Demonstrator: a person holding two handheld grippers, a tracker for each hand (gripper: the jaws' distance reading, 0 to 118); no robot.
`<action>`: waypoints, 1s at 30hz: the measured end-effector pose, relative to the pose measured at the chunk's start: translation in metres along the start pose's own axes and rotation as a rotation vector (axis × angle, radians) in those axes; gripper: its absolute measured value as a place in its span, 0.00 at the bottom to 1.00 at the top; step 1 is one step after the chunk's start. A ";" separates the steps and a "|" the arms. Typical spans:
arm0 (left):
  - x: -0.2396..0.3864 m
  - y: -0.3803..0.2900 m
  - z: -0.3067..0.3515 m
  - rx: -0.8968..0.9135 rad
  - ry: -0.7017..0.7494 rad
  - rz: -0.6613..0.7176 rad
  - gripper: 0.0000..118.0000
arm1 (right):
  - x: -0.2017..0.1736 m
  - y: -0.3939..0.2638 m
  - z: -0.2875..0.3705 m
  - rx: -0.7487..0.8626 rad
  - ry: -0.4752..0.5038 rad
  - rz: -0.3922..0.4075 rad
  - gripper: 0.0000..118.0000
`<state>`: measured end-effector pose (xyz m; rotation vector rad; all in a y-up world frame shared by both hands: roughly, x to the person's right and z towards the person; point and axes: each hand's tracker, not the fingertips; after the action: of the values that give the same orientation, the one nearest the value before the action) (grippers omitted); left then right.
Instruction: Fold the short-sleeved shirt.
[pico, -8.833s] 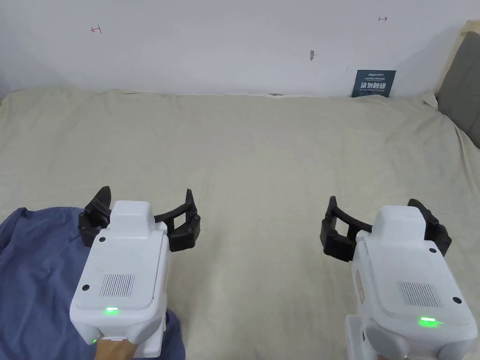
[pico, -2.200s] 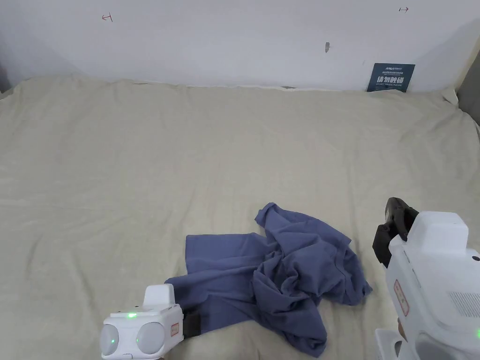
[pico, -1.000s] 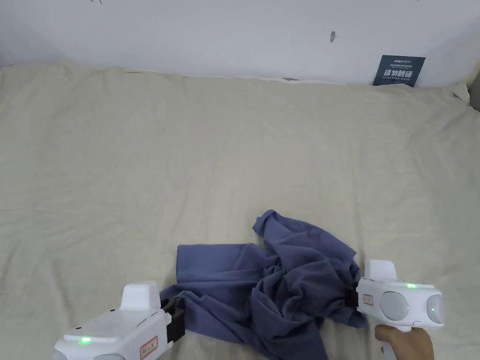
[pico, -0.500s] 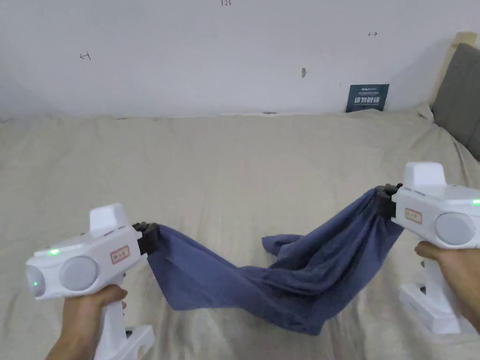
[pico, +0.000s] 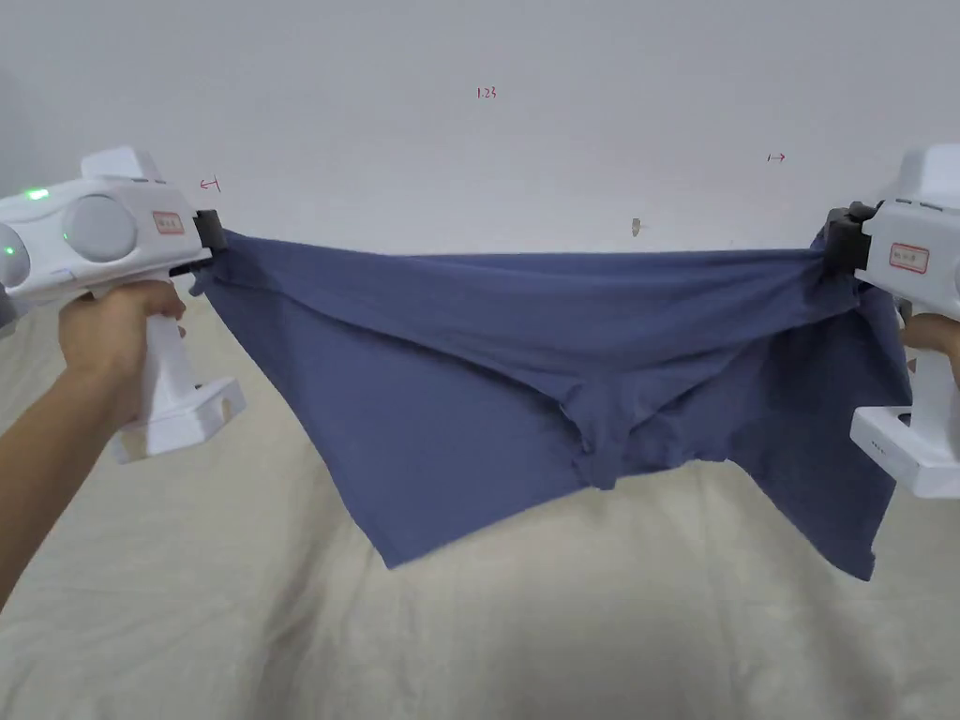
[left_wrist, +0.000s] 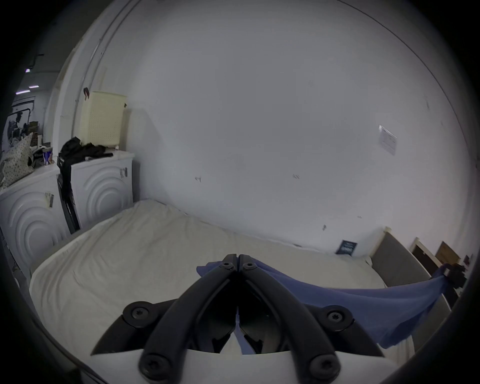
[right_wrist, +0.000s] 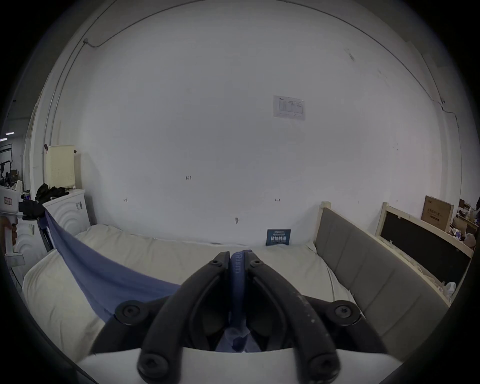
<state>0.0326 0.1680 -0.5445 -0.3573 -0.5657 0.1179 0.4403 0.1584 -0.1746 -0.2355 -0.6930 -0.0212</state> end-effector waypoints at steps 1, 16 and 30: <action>0.000 0.004 -0.006 0.005 0.005 0.000 0.00 | -0.001 0.003 -0.006 0.003 0.004 0.000 0.10; -0.055 -0.118 -0.056 -0.153 0.119 -0.100 0.00 | -0.053 -0.135 -0.059 -0.231 0.062 -0.006 0.10; -0.123 -0.336 0.080 -0.504 0.195 -0.138 0.00 | -0.038 -0.335 0.061 -0.539 0.059 -0.167 0.10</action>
<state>-0.1103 -0.1469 -0.4213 -0.8080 -0.4196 -0.1957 0.3404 -0.1561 -0.0838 -0.6905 -0.6367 -0.3766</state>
